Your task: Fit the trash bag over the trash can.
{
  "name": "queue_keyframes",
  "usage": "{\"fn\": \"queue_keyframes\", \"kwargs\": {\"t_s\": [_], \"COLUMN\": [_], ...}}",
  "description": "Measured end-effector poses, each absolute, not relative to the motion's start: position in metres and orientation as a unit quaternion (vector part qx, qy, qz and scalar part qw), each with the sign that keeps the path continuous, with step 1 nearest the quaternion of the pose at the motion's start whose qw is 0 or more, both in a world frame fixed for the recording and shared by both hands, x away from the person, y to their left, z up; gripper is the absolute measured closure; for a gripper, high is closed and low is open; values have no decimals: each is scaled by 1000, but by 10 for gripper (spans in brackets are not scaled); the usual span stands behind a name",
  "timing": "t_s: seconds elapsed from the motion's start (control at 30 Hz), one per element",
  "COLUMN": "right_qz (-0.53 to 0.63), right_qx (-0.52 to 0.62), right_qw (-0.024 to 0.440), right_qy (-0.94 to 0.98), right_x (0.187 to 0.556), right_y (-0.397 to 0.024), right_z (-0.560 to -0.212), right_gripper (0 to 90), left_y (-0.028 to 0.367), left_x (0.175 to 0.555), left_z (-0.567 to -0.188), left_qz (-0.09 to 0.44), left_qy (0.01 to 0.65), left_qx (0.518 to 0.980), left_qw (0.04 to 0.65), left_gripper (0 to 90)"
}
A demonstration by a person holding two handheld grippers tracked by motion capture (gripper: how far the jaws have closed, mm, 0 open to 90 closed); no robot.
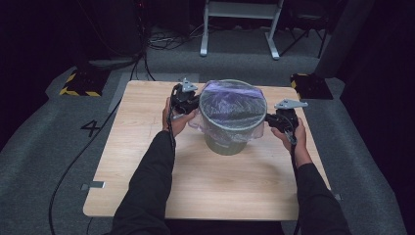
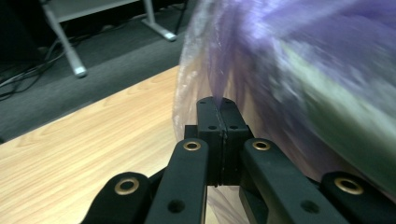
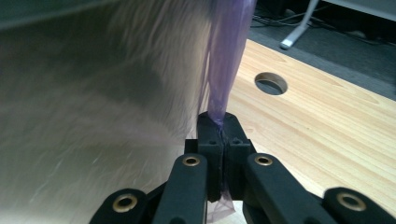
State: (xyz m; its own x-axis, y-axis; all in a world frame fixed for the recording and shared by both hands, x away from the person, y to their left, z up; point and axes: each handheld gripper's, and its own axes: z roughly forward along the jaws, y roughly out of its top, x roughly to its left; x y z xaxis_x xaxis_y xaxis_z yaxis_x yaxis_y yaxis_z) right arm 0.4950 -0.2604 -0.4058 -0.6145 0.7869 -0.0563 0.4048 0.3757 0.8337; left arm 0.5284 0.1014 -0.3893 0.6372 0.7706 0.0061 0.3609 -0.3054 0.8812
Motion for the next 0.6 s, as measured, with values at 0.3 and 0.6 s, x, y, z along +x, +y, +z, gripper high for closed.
{"fn": "queue_keyframes", "kwargs": {"t_s": [0.3,0.6], "right_qz": [431,456], "right_qx": [329,308], "right_qw": [200,238], "right_qy": [816,800], "right_x": [470,448], "right_y": [-264,-281], "right_z": [-408,-392], "right_gripper": [900,691], "left_y": [113,140], "left_x": [505,493], "left_z": [-389,-376], "left_qz": [206,221], "left_qy": [324,327], "left_qx": [796,771], "left_qw": [469,500], "left_gripper": [897,874]}}
